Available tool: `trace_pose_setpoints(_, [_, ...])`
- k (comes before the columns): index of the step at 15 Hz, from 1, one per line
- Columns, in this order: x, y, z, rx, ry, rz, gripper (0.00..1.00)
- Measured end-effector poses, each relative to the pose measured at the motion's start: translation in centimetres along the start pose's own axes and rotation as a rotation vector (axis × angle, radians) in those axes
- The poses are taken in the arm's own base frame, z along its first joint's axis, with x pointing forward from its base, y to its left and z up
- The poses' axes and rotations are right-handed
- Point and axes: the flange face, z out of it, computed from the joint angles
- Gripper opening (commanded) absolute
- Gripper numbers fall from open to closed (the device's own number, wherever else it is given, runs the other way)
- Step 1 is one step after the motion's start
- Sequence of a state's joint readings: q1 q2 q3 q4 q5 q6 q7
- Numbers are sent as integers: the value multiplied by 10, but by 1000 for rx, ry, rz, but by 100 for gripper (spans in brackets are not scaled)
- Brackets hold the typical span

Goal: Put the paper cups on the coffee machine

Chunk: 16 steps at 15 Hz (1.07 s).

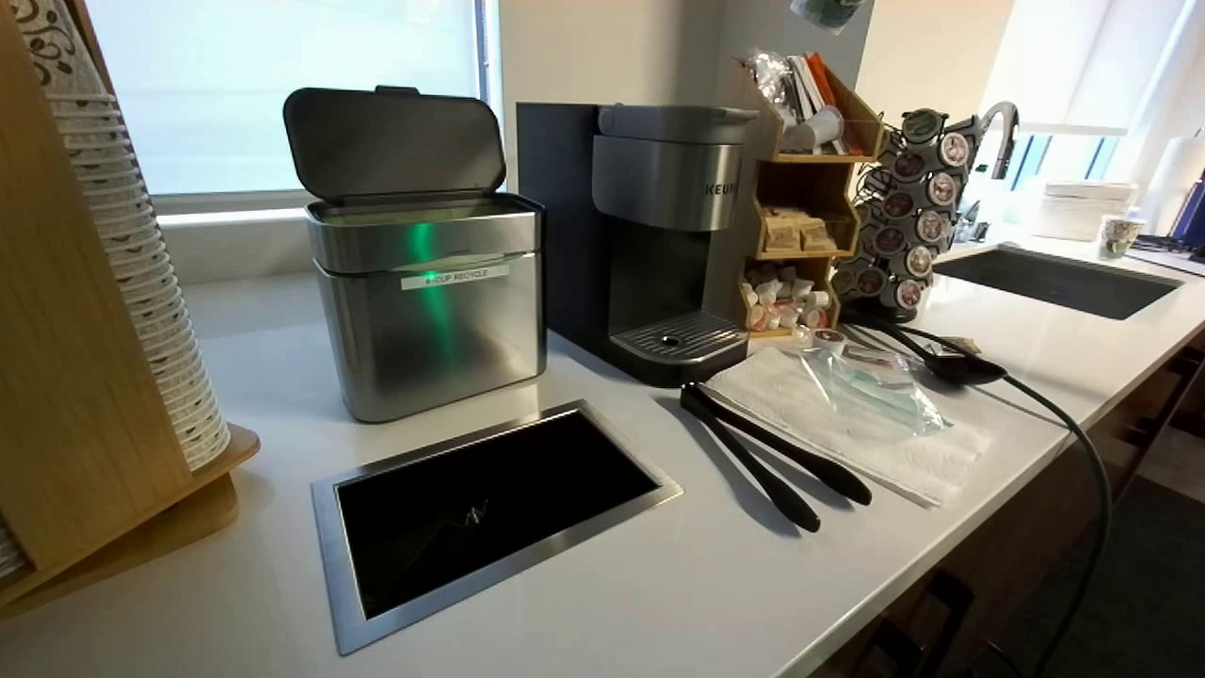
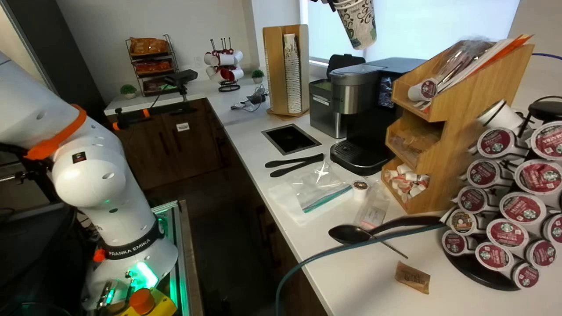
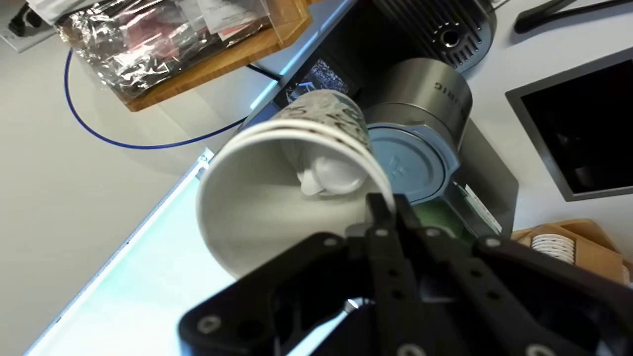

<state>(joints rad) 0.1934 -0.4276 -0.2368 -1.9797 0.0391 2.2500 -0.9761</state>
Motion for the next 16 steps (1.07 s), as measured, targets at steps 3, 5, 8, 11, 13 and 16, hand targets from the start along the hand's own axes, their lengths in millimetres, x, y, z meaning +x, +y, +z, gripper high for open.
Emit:
trace_pose_setpoints(3, [-5, -1, 4, 4, -12, 5, 5])
trace_pose_setpoints(5, [-5, -1, 5, 4, -13, 6, 1])
trace_pose_setpoints(8, [4, 2, 2, -18, -12, -26, 1])
trace_pose_setpoints(11, [31, 15, -7, -61, -1, -120, 1])
trace_pose_setpoints(13, [47, 27, -12, -89, 9, -174, 5])
trace_pose_setpoints(16, [59, 40, -13, -109, 10, -197, 1])
